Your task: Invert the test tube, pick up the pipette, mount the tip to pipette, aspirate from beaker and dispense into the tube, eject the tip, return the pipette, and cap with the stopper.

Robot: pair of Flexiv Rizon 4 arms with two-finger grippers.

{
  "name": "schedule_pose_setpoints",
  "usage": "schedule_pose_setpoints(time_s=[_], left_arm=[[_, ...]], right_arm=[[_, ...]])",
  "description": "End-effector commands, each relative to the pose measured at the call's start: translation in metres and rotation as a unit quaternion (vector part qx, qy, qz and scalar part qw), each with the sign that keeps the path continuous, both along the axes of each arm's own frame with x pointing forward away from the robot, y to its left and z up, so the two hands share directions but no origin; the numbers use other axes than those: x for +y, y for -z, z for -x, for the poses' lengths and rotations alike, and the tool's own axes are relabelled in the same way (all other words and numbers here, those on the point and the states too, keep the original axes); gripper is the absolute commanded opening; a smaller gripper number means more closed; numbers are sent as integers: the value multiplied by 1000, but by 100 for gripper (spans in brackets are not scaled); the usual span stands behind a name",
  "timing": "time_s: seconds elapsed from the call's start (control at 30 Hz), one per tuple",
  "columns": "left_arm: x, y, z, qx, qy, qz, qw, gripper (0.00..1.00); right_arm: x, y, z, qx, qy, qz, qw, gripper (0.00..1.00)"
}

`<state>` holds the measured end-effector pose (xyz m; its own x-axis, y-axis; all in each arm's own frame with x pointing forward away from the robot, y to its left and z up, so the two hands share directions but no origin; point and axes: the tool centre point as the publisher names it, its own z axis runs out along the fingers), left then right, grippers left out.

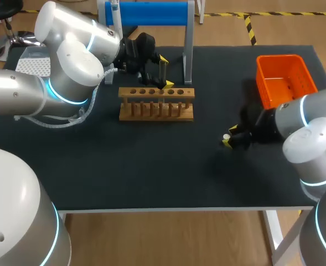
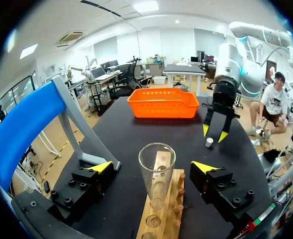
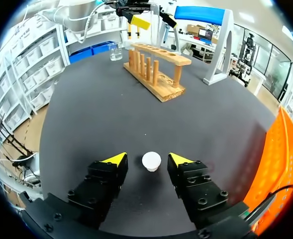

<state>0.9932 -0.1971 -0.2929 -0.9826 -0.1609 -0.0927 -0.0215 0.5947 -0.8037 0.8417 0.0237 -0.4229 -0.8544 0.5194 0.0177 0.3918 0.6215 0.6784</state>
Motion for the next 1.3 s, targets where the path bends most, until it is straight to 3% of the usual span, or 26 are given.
schedule_pose_setpoints(time_s=[0.03, 1.3], left_arm=[[-1, 0, -1, 1, 0, -1, 1000, 100], [-1, 0, -1, 1, 0, -1, 1000, 100]], right_arm=[[0, 4, 0, -3, 1, -2, 1000, 52], [6, 8, -3, -18, -7, 16, 1000, 45]])
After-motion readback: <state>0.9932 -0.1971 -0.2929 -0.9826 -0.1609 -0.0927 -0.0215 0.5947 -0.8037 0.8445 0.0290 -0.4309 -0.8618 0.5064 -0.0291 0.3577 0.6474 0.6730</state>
